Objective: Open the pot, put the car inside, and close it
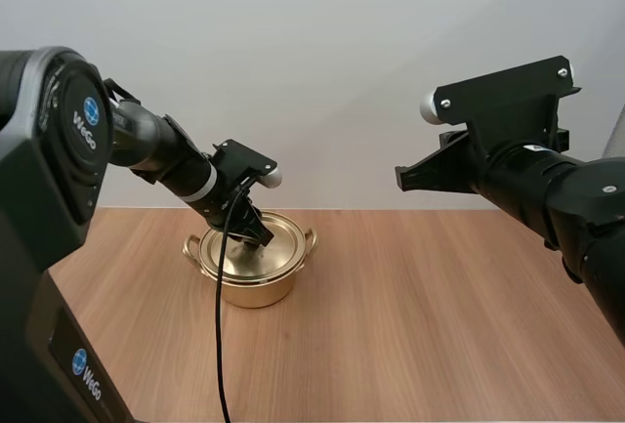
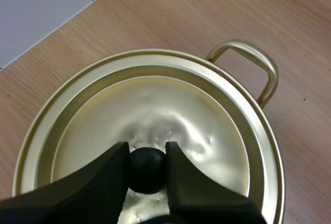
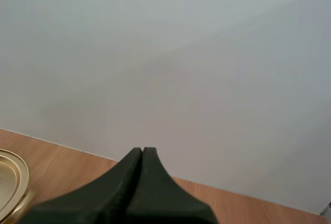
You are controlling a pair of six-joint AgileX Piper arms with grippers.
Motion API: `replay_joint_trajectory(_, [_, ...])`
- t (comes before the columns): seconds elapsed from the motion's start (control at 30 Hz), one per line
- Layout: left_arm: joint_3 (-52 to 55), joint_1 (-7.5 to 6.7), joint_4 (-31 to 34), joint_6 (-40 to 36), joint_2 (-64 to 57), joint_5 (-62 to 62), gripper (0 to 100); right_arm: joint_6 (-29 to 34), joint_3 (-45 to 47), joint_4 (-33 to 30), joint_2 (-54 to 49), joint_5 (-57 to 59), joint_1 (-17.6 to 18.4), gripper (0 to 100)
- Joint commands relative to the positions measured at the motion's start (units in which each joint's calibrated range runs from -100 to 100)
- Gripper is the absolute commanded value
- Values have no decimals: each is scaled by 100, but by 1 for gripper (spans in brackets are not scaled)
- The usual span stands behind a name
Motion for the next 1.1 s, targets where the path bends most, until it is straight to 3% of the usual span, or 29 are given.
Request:
replay_joint_trajectory(0.0, [2, 2, -56, -6, 5, 1, 55, 3, -1, -1, -3, -9, -6, 0])
replay_joint_trajectory(0.13, [2, 2, -81, -6, 5, 1, 81, 3, -1, -1, -3, -9, -6, 0])
replay_joint_trajectory(0.23, [2, 2, -81, -96, -35, 1, 92, 3, -1, -1, -3, -9, -6, 0])
replay_joint_trajectory(0.4, [-10, 11, -377, -287, -390, 14, 93, 3, -1, -1, -3, -9, -6, 0])
replay_joint_trajectory(0.57, [2, 61, -1702, 144, -1387, 529, 93, 3, -1, -1, -3, -9, -6, 0])
replay_joint_trajectory(0.7, [75, 267, -2720, 340, -2536, 1712, 93, -29, -1, -20, -1, -9, -6, 0])
replay_joint_trajectory(0.77, [260, 442, -3058, 340, -3289, 1872, 93, -28, -1, -20, 105, -9, -6, 0])
replay_joint_trajectory(0.97, [971, 1077, -3122, 330, -5804, 1336, 93, -37, -1, 16, 319, -9, -6, 0])
replay_joint_trajectory(1.07, [1461, 1319, -3182, 228, -7009, 1024, 93, -37, -1, 134, 319, -9, -6, 0])
